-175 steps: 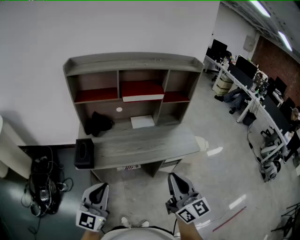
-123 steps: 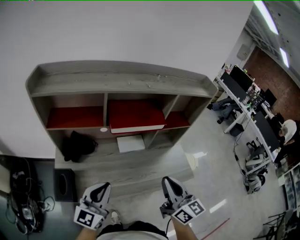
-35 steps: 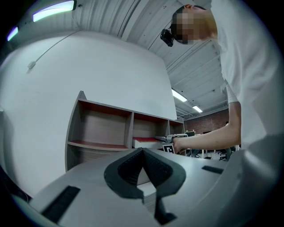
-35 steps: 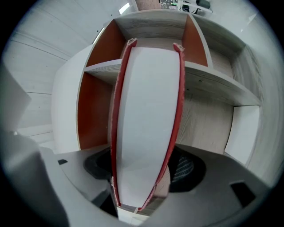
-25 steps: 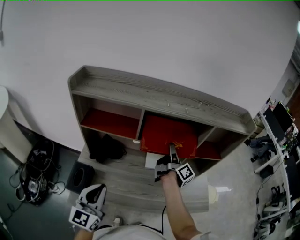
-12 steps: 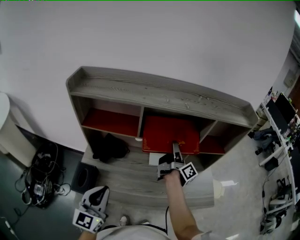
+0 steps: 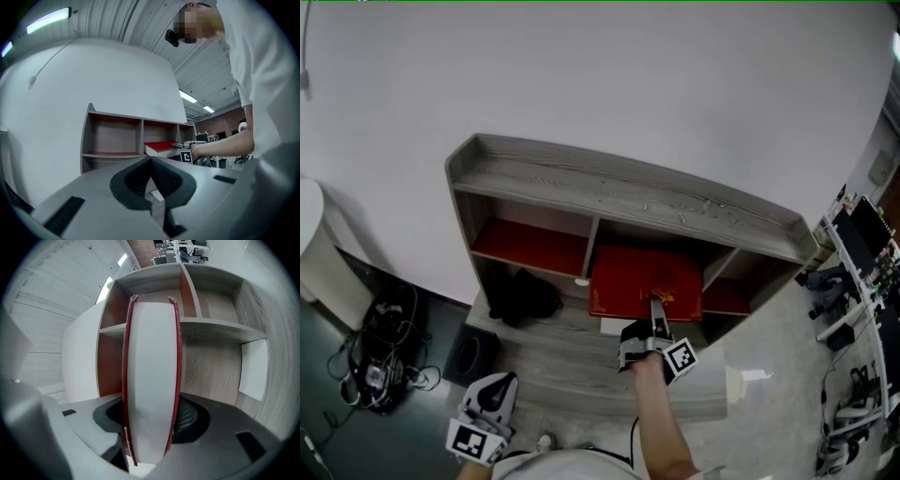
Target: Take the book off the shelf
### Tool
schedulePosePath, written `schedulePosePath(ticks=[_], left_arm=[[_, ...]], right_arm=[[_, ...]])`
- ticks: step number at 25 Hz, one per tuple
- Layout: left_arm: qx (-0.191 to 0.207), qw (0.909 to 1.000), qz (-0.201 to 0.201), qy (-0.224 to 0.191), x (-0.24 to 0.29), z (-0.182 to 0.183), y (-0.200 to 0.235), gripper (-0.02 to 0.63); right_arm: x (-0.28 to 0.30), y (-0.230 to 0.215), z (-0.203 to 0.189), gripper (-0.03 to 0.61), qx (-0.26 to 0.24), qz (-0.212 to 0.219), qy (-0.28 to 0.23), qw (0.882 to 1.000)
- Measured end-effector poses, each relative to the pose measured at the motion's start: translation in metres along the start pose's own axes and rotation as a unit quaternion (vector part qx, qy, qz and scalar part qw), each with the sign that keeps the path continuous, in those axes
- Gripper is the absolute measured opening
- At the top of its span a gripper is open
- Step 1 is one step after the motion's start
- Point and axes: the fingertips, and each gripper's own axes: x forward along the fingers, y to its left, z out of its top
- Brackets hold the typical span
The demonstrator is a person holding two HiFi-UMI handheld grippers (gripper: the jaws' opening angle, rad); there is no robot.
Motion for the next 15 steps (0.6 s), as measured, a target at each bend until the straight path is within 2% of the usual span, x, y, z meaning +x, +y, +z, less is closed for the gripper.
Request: schedulePosePath(ticks=[2, 6, 10, 15], left_arm=[[0.001, 1.0, -0.003, -0.003, 0.002, 0.001, -0.001, 0.017], [0.002, 0.9999, -0.014, 0.0, 0.005, -0.001, -0.003, 0.017], [0.0, 0.9996, -0.028, 0.0, 0.008, -0.002, -0.009, 0.017], [-0.002, 0.9992, -0.041, 0.001, 0.012, -0.004, -0.015, 0.017]], right_arm=[[-0.002, 0.006, -0.001, 0.249, -0.023, 0.009, 0.005, 1.0], [-0.009, 0.023, -0.003, 0.249, -0.099, 0.024, 0.021, 0.995], [-0.016, 0.023, -0.001, 0.249, -0.083, 0.026, 0.019, 0.996], [-0.027, 0.02, -0.005, 0.249, -0.087, 0.02, 0.027, 0.996]])
